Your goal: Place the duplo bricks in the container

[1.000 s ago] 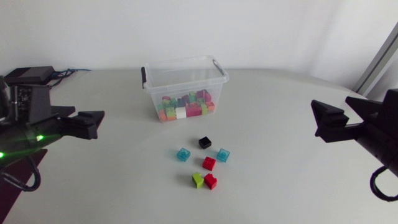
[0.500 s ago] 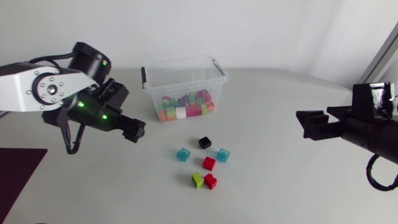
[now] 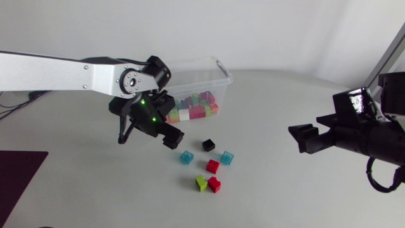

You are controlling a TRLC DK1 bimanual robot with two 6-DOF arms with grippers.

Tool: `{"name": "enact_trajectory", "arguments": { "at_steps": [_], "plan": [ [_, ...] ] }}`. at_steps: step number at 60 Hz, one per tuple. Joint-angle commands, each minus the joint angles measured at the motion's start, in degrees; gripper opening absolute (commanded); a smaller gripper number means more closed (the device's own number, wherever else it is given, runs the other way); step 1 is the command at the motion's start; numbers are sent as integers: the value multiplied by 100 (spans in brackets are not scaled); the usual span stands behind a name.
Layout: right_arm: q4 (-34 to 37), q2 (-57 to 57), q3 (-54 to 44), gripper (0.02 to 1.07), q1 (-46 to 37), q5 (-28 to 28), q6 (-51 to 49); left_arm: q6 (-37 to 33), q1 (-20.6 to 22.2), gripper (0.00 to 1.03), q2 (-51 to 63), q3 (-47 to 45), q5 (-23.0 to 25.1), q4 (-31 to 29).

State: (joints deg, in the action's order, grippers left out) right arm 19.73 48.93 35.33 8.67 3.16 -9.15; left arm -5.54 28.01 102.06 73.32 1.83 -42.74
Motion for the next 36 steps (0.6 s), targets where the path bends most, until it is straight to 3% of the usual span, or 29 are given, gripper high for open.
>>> {"name": "enact_trajectory", "arguments": {
  "at_steps": [1, 9, 36],
  "plan": [
    [163, 302, 158, 102, 47, -43, -483, 203, 117, 96, 279, 297, 72, -164],
    [357, 970, 369, 102, 153, 1, -474, 282, 310, 95, 613, 534, 81, -314],
    [286, 1769, 606, 102, 865, -35, -456, 475, 636, 78, 1255, 956, 195, -419]
  ]
}}
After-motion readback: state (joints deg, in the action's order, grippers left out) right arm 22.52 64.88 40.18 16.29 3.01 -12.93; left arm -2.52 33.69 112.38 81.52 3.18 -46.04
